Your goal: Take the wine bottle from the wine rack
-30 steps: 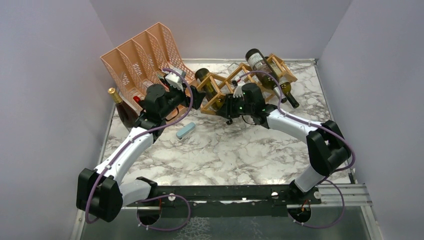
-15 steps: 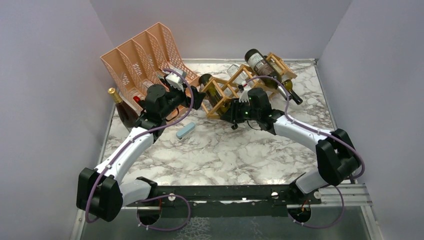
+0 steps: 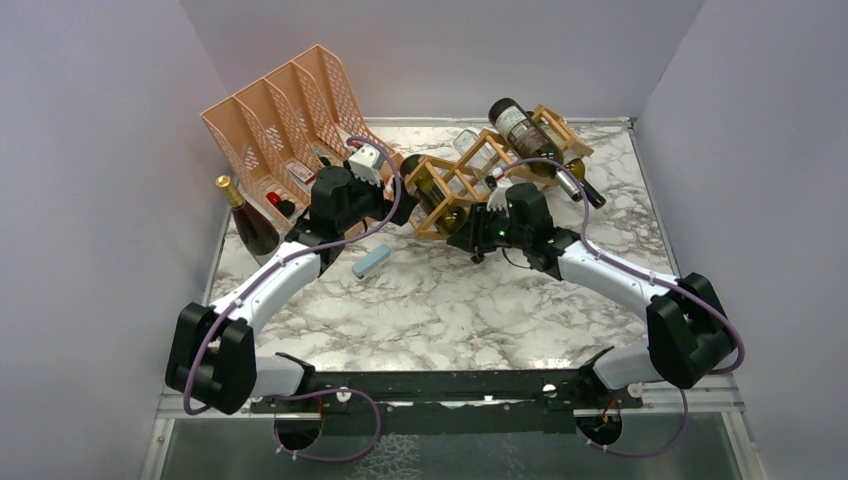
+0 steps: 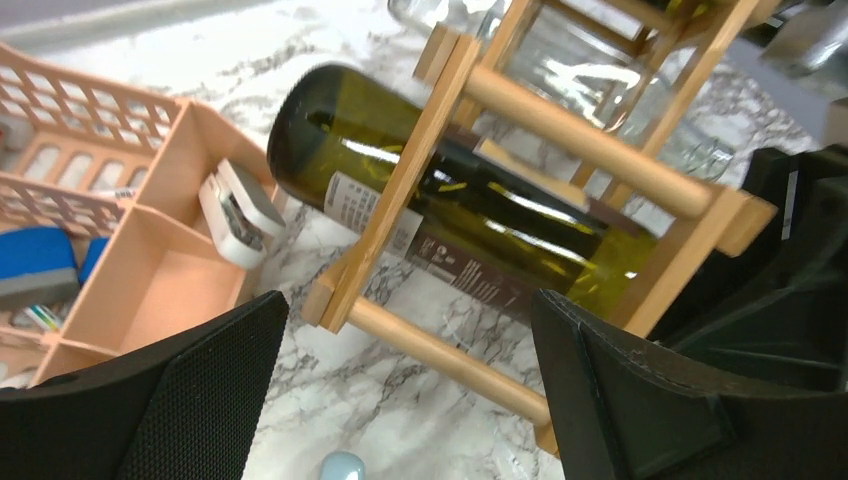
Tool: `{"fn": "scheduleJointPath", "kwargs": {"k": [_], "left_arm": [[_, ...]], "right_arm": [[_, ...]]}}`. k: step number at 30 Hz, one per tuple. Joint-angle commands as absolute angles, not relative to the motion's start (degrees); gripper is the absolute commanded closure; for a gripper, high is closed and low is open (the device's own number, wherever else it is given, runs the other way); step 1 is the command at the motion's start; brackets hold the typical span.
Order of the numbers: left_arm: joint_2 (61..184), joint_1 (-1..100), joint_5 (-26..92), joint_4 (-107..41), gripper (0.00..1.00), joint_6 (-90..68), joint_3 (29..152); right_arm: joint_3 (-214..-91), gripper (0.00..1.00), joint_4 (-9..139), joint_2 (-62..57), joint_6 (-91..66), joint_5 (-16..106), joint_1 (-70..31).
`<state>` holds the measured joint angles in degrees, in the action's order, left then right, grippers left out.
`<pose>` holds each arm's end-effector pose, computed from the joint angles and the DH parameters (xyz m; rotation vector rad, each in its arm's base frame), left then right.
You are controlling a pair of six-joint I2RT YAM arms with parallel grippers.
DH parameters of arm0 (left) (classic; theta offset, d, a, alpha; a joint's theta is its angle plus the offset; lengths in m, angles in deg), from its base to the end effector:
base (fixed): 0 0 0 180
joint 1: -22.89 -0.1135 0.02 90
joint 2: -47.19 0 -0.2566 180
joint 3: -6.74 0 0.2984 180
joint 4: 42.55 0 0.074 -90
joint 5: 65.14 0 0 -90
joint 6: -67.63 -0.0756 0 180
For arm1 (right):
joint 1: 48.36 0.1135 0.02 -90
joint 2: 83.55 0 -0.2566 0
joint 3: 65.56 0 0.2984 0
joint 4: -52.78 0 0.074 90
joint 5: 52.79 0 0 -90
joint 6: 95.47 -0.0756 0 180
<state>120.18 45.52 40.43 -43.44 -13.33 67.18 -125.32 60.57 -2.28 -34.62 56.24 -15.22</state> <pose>0.3429 -0.1649 0.2644 0.4121 1.7640 -0.6371 0.3093 0.2314 0.1865 -0.2926 2.1928 0.9826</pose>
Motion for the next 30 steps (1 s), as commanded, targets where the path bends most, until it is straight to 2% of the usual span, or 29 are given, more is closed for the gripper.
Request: {"fn": "scheduleJointPath", "kwargs": {"k": [1,3,10,19,30], "left_arm": [[122.5,45.82,40.85,-41.1,0.05,-11.01,69.35],[122.97,45.79,40.14,-40.92,0.1,-10.17,69.54],[125.2,45.82,38.02,-39.93,0.14,-9.58,69.88],[127.42,45.8,37.95,-39.75,0.14,-9.2,70.13],[128.32,45.78,37.78,-39.54,0.14,-9.27,70.29]], "right_arm": [[-123.7,0.75,60.76,-4.61,-33.8,58.67,-14.9],[-123.09,0.75,60.61,-5.35,-33.67,58.22,-14.88],[-122.26,0.77,62.74,-6.0,-32.66,60.14,-14.88],[-119.41,0.77,66.11,-12.05,-31.83,62.1,-14.88],[-116.89,0.79,78.4,-23.06,-31.21,61.86,-14.9]]}}
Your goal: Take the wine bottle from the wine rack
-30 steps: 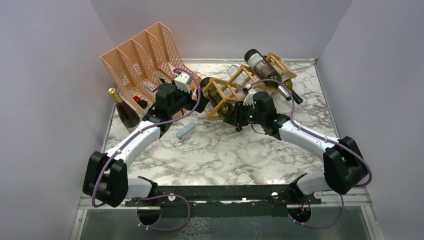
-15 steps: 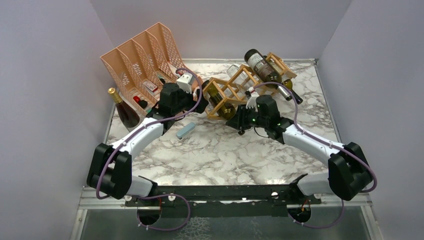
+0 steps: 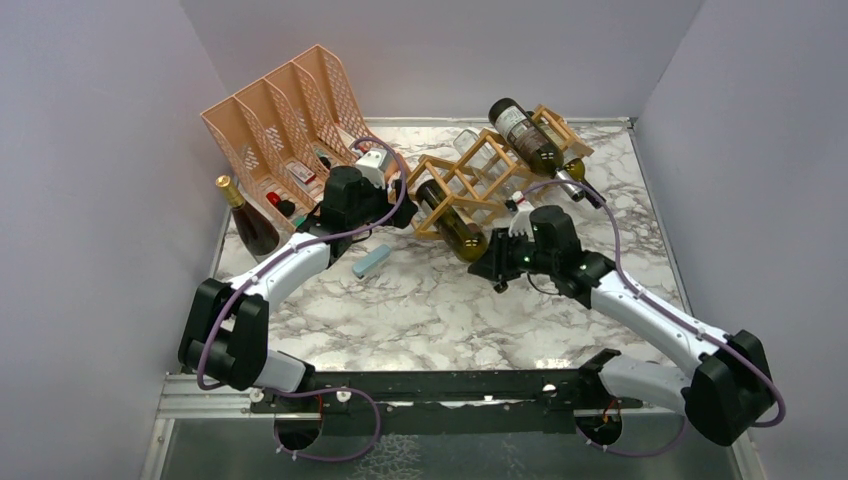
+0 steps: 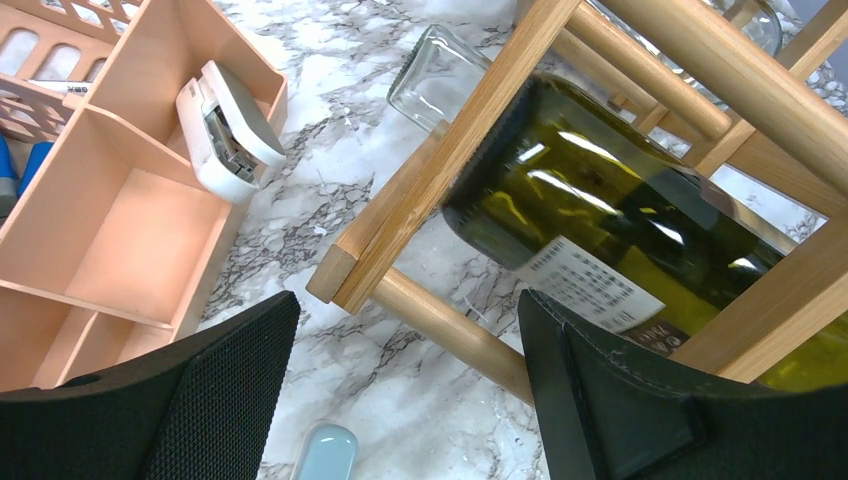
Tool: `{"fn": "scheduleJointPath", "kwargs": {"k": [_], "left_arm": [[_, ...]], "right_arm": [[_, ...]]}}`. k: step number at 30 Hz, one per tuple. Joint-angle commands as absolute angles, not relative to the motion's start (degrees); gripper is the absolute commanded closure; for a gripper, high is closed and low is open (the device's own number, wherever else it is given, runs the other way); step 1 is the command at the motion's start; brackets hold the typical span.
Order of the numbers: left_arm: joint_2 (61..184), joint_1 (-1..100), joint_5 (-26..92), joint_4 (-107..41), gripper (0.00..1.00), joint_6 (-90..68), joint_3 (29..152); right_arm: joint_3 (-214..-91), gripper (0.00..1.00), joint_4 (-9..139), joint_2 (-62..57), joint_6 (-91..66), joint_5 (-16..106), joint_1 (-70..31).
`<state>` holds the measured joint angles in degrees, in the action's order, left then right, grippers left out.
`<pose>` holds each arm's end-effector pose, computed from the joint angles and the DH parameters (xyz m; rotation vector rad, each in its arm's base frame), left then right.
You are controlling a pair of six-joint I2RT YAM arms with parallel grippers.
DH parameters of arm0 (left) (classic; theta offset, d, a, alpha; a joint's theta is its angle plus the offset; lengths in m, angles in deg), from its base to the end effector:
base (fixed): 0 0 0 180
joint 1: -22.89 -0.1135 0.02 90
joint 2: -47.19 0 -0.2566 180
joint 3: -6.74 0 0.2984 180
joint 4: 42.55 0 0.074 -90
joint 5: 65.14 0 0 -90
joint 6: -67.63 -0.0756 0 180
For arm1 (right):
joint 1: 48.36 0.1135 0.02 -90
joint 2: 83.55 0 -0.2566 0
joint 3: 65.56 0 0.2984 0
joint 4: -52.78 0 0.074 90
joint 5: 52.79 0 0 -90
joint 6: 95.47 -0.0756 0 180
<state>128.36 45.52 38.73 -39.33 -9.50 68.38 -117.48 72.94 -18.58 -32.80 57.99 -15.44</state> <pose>0.3602 -0.1698 0.2103 0.3322 1.9842 -0.6388 0.2567 0.1982 0.1994 -0.3352 2.2550 0.9753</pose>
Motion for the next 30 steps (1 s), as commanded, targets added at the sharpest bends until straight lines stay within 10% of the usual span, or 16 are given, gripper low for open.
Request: {"fn": "scheduleJointPath", "kwargs": {"k": [1,30], "left_arm": [[128.24,45.77,37.73,-39.49,0.14,-9.27,70.3],[124.41,45.83,35.14,-39.56,0.14,-11.28,69.54]], "right_arm": [[-116.89,0.81,79.88,-24.24,-31.02,61.95,-14.88],[-129.01,0.93,113.26,-39.6,-31.98,61.57,-14.88]]}}
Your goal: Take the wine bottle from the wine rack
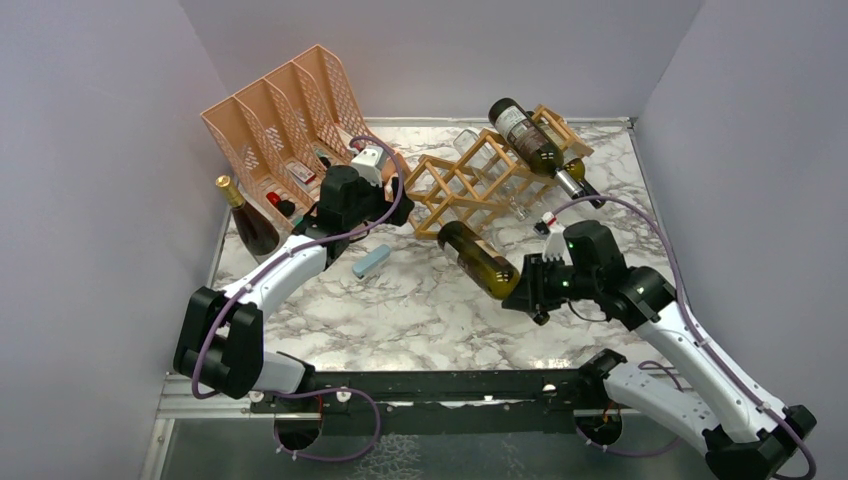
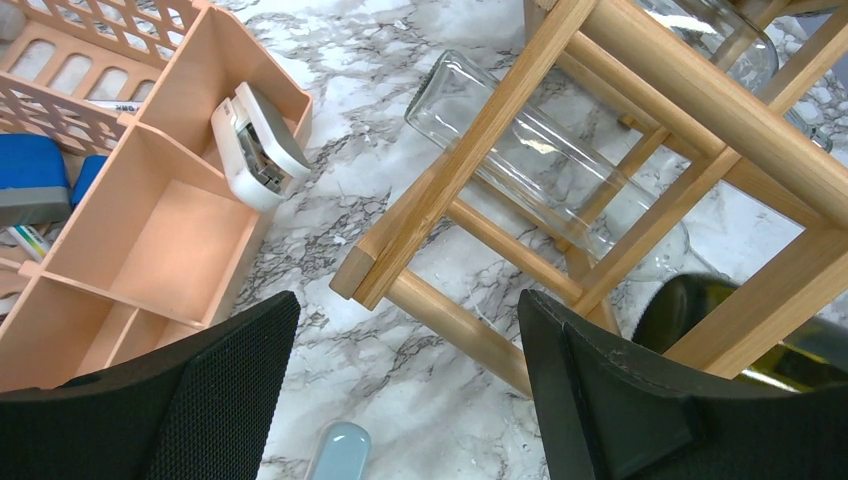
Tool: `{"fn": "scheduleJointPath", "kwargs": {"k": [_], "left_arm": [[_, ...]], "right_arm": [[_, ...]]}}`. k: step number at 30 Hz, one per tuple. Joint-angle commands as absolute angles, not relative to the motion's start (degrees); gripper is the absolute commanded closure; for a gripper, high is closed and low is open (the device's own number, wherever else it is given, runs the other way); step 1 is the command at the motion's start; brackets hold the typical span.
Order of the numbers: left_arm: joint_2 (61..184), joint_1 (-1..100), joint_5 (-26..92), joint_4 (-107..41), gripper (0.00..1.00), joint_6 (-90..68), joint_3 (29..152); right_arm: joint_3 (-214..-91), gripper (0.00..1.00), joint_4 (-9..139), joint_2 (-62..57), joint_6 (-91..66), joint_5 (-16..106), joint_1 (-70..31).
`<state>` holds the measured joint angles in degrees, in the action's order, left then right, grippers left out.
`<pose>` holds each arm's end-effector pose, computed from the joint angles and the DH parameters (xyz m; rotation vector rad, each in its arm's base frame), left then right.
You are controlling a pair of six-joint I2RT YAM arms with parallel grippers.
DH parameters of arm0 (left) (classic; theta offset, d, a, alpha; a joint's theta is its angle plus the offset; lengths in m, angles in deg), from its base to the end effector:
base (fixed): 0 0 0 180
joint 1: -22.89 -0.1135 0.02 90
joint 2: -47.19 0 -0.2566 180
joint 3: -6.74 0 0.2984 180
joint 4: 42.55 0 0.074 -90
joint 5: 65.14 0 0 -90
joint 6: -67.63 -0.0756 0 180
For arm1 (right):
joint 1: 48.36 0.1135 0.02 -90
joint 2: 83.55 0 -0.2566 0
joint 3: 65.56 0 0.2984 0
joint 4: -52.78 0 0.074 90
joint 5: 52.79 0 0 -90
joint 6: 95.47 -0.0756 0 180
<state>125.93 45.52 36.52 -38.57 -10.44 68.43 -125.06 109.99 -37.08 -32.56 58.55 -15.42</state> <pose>0.3572 -0.1655 0.2245 0.3216 1.9505 -0.5946 0.1844 0.1523 0.2662 -0.3224 2.4565 0.9250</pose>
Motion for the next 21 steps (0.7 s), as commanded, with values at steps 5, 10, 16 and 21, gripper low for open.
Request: {"fn": "scheduleJointPath", "kwargs": {"k": [5,10,16,21], "left_arm": [[124.51,45.84,35.17,-39.53,0.14,-11.38,69.54],[124.14,45.88,35.75,-39.4,0.14,-12.62,69.89],[120.67,45.86,35.47,-37.38,0.08,-17.14,70.84],[116.59,45.86,32.98,-35.73,0.02,-18.04,71.31]], "right_arm": [[-129.11,0.93,115.41,-40.88,-32.23,62.48,-14.88],[-127.65,0.93,113.37,-39.82,-32.03,63.53,-14.9],[-125.99,0.93,111.78,-37.55,-30.95,64.11,-14.89],[-125.85,0.94,110.73,-36.12,-29.93,64.65,-14.88]]}}
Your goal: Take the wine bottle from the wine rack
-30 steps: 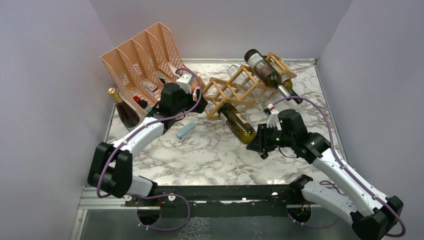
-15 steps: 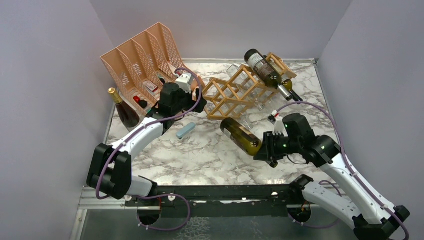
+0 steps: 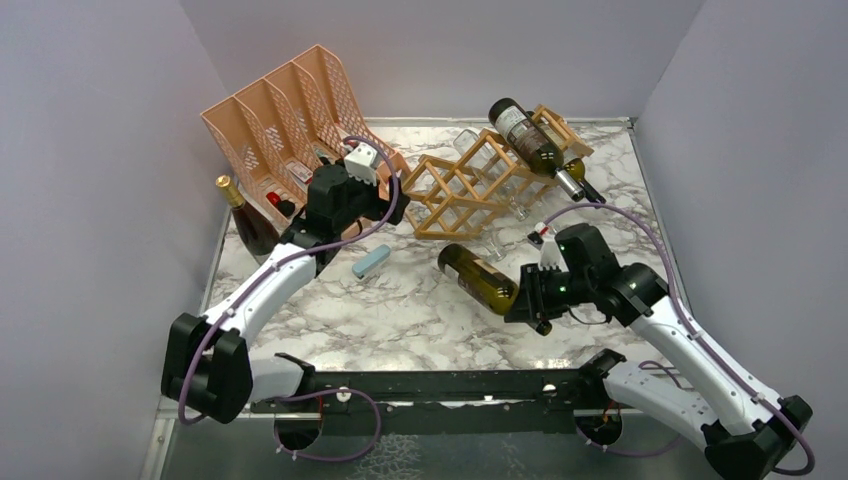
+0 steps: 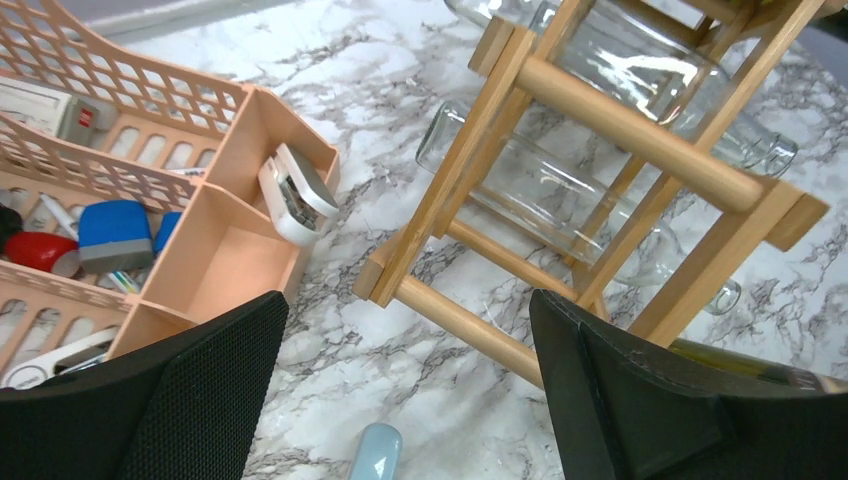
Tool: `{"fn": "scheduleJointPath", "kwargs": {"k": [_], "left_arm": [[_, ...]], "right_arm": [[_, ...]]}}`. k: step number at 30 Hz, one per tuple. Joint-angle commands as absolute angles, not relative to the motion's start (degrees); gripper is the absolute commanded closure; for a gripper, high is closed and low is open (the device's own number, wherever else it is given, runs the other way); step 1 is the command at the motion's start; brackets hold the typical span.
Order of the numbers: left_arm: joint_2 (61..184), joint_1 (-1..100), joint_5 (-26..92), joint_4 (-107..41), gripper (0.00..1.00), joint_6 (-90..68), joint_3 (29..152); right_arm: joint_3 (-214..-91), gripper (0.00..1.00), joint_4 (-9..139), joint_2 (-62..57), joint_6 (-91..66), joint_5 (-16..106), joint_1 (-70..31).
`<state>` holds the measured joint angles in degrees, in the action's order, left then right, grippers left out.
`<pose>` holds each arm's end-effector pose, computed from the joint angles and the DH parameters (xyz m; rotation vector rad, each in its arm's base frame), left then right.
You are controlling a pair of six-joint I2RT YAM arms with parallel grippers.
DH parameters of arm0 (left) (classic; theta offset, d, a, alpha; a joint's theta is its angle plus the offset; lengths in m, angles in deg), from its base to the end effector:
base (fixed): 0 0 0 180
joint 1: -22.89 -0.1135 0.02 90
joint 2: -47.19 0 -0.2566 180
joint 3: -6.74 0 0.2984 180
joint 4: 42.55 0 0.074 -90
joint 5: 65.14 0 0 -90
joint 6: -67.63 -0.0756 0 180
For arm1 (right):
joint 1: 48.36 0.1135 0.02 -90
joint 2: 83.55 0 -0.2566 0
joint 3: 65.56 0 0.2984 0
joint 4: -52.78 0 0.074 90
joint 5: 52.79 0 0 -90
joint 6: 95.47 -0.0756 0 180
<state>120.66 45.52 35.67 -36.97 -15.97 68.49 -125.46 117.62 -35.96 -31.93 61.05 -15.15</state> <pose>0.3460 -0.1596 0.2548 0.3984 1.8585 -0.5234 0.1720 0.1491 0.2530 -0.3422 2.6095 0.9236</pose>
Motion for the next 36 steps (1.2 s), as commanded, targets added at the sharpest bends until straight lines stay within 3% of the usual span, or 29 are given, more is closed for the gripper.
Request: {"fn": "scheduleJointPath", "kwargs": {"k": [1,7,15,26,30,36], "left_arm": [[116.02,45.83,32.95,-34.57,0.02,-17.92,71.93],[110.79,45.84,34.96,-25.76,0.01,-17.53,74.5],[102.47,51.49,50.69,-24.88,0.01,-15.26,69.41],[105.71,87.16,31.16,-24.61,0.01,-36.51,63.15],[113.09,93.9,27.0,-24.66,0.01,-45.44,65.22],[120.73,96.45,20.28,-30.24,0.01,-52.5,67.07]], "right_arm": [[-125.92,0.94,110.64,-35.98,-29.83,64.78,-14.9],[-125.97,0.94,110.84,-34.4,-28.07,66.55,-14.88],[-126.6,0.94,113.4,-31.51,-25.73,69.73,-14.88],[-124.86,0.93,115.54,-30.59,-24.15,73.83,-14.88],[-123.97,0.93,115.27,-31.29,-24.3,73.96,-14.88],[-123.78,0.93,115.06,-32.83,-24.63,72.95,-14.89]]}}
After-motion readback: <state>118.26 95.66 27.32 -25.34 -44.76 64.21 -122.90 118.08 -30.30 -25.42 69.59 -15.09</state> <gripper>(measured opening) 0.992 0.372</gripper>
